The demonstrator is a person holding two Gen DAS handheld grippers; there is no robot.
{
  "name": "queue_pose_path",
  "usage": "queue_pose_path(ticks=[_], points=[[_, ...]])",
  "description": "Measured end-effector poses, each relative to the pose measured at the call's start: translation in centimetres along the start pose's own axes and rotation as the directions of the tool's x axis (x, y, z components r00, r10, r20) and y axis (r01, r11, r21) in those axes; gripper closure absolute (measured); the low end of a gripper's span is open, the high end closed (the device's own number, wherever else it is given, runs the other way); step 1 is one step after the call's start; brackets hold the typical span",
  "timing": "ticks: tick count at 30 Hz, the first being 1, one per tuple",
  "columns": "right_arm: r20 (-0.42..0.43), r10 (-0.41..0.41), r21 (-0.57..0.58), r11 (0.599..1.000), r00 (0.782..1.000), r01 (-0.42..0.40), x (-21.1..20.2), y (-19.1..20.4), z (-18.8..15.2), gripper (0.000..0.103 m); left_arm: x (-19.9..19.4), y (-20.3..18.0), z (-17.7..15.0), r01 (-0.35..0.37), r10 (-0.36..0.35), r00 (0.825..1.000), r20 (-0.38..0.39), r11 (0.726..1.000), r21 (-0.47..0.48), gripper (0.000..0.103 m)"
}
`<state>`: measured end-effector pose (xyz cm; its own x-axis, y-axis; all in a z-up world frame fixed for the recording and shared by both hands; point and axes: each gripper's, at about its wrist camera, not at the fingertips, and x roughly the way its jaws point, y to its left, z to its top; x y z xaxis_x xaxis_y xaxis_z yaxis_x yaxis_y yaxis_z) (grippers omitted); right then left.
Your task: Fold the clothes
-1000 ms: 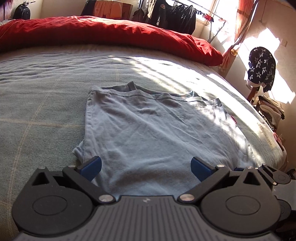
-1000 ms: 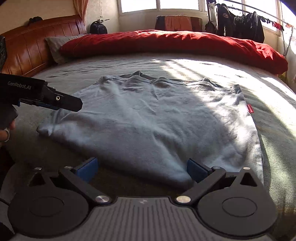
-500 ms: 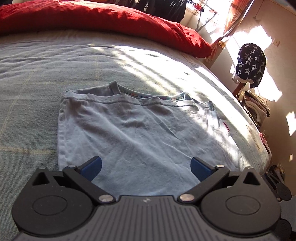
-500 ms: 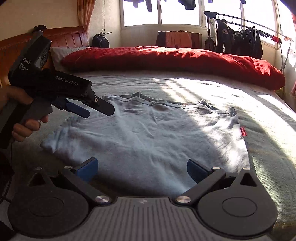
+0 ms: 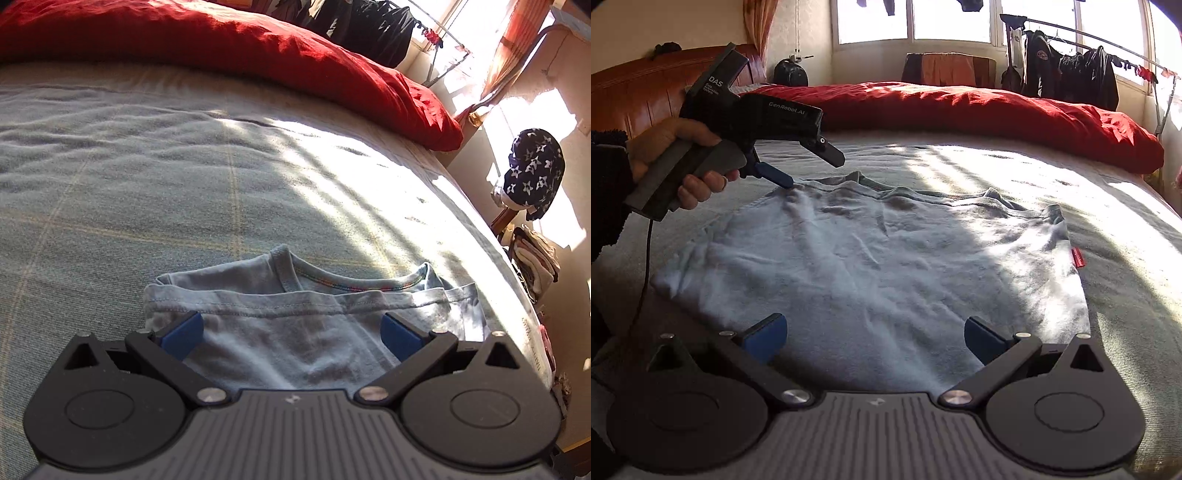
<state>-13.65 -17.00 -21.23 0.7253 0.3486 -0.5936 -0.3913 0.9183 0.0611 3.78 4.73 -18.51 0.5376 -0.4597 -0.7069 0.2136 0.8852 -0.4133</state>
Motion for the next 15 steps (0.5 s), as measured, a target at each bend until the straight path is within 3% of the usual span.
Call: queue_pose_path(ticks=[3,6,15], points=[[-0.008,0.003,0.005,1.000,1.000,-0.003,0.2,-0.2,-0.1,0.000,1.1,0.9,0.3,-0.055,0.055,0.998,-0.010,0.998,-0.027,0.002],[-0.003,-0.001,0.007,1.000,1.000,0.001,0.0,-0.3,-0.1,0.000,0.6,0.7,0.6,-0.045,0.045,0.999,0.005,0.997,-0.056,0.002],[0.037,-0.001,0.001,1.000,0.999,0.001,-1.6,0.2,0.1,0.000,-4.8,-4.0,-3.4,0.010,-0.008,1.000,-0.018,0.995,0.100,0.002]])
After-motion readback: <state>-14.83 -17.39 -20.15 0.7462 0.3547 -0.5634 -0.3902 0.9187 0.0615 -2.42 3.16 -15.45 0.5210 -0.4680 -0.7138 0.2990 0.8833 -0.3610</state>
